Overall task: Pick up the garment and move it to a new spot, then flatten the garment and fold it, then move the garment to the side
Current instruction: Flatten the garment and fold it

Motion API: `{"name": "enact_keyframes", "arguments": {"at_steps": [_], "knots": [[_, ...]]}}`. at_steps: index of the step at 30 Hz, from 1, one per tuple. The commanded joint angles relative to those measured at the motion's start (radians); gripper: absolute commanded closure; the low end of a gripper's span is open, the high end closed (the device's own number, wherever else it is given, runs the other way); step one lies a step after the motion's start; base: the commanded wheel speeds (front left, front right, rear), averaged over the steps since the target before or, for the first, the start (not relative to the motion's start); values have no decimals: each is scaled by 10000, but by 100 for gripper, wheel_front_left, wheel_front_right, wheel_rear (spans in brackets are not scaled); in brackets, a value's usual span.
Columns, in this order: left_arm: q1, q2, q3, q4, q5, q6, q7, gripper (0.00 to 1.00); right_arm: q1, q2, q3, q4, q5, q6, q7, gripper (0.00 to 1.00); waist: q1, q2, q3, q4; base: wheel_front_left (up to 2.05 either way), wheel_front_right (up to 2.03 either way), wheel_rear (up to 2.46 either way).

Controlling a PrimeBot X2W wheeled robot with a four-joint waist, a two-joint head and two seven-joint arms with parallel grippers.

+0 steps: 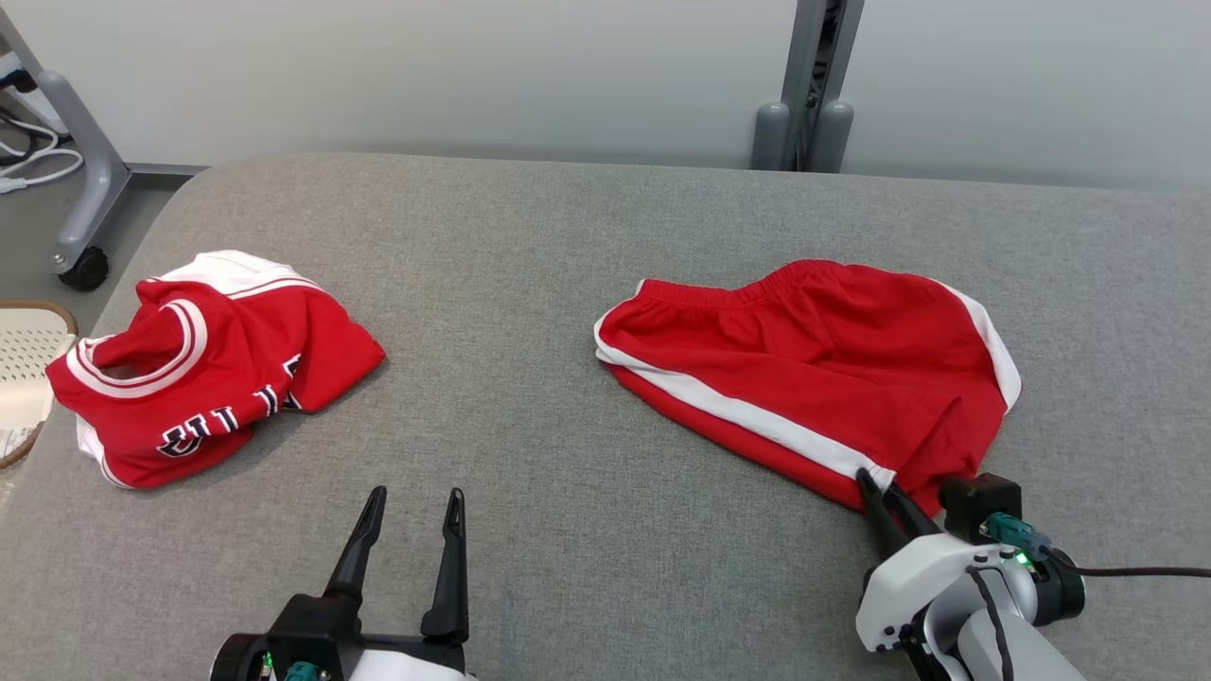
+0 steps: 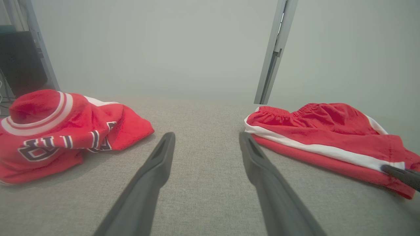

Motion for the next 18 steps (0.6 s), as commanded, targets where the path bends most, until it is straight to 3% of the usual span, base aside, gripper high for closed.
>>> {"name": "enact_keyframes", "arguments": {"at_steps": [1, 8, 18], "knots": [[-126, 36, 61, 3, -3, 28, -28, 0, -194, -69, 12, 42, 30, 20, -20, 100, 0, 0, 47, -3, 0, 0, 0], [-151, 35, 246, -162, -45, 139, -30, 0, -52, -133, -442, -823, -500, 20, -20, 100, 0, 0, 235, -350, 0, 0, 0], [-292, 36, 286, -125, -67, 138, -30, 0, 1316, -799, -1664, -2730, -1292, 20, -19, 100, 0, 0, 329, -1316, 0, 0, 0]]}}
